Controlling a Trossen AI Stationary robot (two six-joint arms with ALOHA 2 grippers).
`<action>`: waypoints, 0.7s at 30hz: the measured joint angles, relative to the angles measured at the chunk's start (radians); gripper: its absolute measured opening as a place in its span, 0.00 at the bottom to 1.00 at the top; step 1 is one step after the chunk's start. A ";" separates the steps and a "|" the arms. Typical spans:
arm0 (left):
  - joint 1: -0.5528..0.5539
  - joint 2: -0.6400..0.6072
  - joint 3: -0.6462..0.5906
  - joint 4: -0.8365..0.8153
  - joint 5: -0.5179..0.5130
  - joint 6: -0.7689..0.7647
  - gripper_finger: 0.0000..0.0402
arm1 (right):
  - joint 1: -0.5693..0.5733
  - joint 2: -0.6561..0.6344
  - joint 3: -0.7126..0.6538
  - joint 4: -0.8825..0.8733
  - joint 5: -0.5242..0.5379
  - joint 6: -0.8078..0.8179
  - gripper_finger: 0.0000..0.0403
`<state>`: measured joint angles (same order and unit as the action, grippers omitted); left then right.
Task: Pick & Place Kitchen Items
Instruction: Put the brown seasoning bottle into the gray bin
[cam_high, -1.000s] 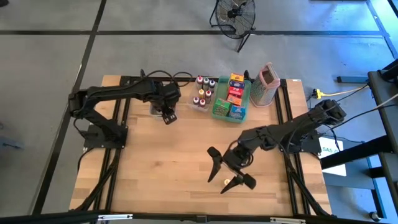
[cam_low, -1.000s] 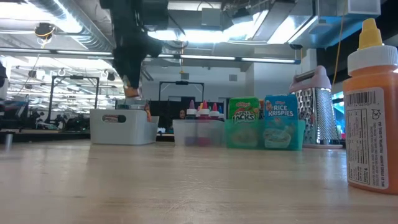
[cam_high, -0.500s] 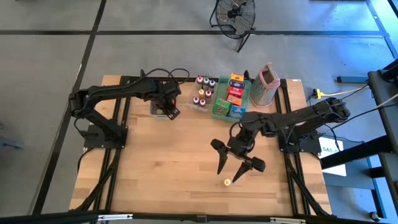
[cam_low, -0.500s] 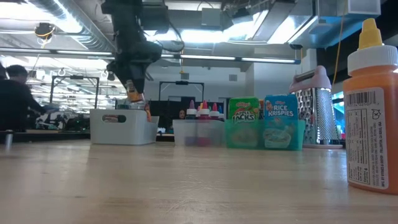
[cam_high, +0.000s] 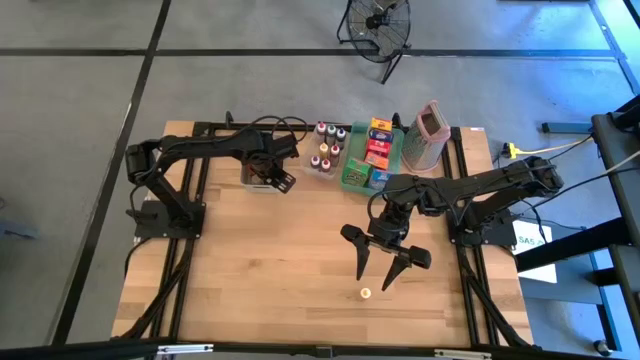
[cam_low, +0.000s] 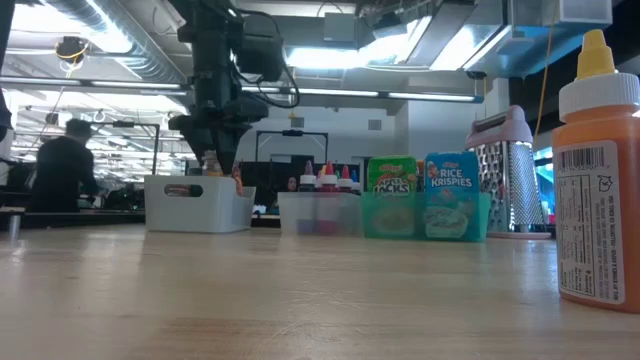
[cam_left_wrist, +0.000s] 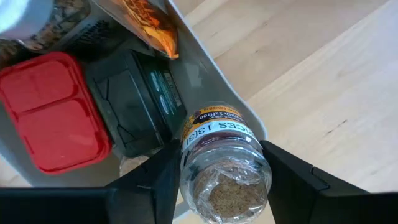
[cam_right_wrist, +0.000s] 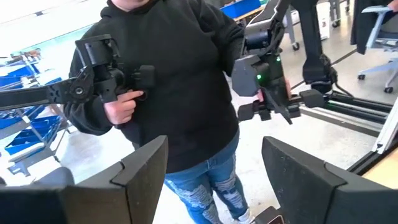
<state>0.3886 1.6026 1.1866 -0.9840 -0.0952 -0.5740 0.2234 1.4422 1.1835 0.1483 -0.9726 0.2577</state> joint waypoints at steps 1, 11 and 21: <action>0.001 0.007 0.000 0.000 0.000 -0.003 0.46 | -0.003 0.000 0.000 -0.004 -0.008 0.000 0.65; 0.007 0.080 0.000 0.006 0.000 -0.010 0.46 | -0.016 -0.034 0.000 -0.089 -0.019 -0.039 0.65; 0.012 0.089 0.000 0.038 0.050 -0.014 0.57 | -0.033 -0.038 0.000 -0.135 -0.035 -0.084 0.65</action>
<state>0.4010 1.6914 1.1866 -0.9459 -0.0448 -0.5877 0.1900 1.4046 1.1839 0.0129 -1.0073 0.1737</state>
